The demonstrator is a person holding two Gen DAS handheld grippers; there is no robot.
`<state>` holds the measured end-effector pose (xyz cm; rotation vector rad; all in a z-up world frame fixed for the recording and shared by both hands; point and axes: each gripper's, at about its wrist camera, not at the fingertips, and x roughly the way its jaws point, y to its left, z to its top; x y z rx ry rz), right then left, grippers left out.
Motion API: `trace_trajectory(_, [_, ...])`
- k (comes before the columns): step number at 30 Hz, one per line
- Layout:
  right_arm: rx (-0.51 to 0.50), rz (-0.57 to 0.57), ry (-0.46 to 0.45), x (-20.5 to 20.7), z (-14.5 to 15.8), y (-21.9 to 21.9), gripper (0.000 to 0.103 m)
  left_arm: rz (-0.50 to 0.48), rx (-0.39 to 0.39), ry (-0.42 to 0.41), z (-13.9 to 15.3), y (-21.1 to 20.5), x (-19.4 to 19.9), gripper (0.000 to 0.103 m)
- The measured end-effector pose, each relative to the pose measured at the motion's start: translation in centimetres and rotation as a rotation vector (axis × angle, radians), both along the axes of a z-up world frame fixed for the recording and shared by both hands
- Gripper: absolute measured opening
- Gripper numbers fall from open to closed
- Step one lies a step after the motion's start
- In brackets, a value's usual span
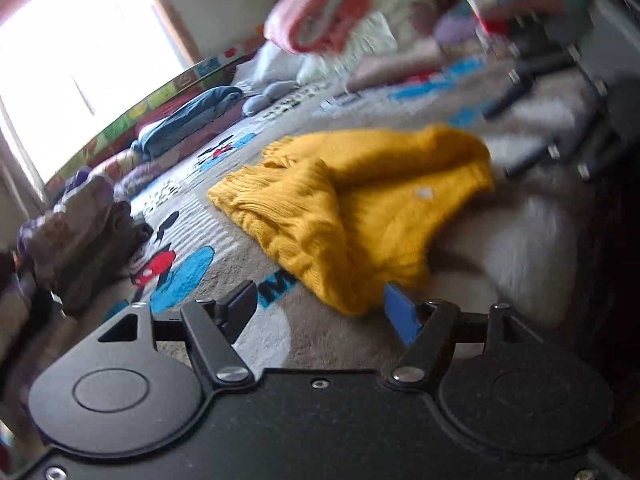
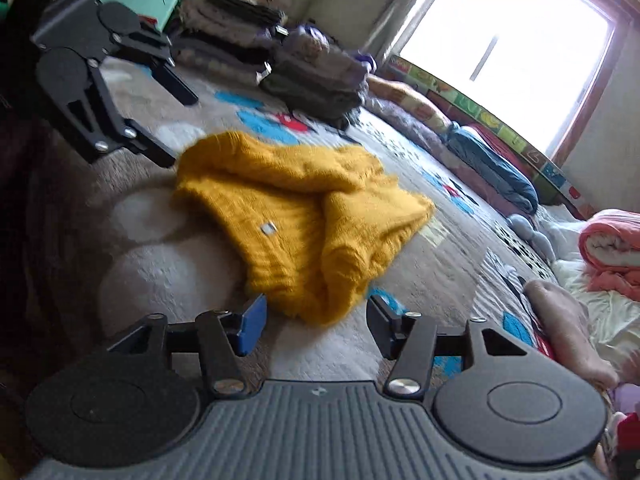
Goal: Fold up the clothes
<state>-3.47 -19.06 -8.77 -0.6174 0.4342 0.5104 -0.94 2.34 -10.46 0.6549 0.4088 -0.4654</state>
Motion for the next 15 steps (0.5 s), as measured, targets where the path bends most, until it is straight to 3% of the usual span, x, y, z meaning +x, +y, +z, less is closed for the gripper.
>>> trace_trajectory(5, [-0.056,-0.007,0.003,0.8,-1.7,0.6,0.056,-0.064,0.233,-0.125,-3.3,-2.1,-0.4,0.069])
trace_trajectory(7, [-0.075,0.003,-0.024,1.0,-2.2,1.0,0.055,-0.084,0.287,-0.186,-4.2,-2.8,-0.5,0.069])
trace_trajectory(11, [-0.098,0.03,-0.085,1.5,-3.3,1.4,0.055,-0.079,0.289,-0.238,-4.8,-2.9,0.3,0.069])
trace_trajectory(14, [-0.118,0.045,-0.142,1.5,-3.9,1.6,0.055,-0.078,0.282,-0.262,-5.0,-3.2,0.4,0.059])
trace_trajectory(15, [-0.125,0.051,-0.16,1.4,-4.0,1.7,0.054,-0.074,0.276,-0.263,-5.1,-3.3,0.5,0.051])
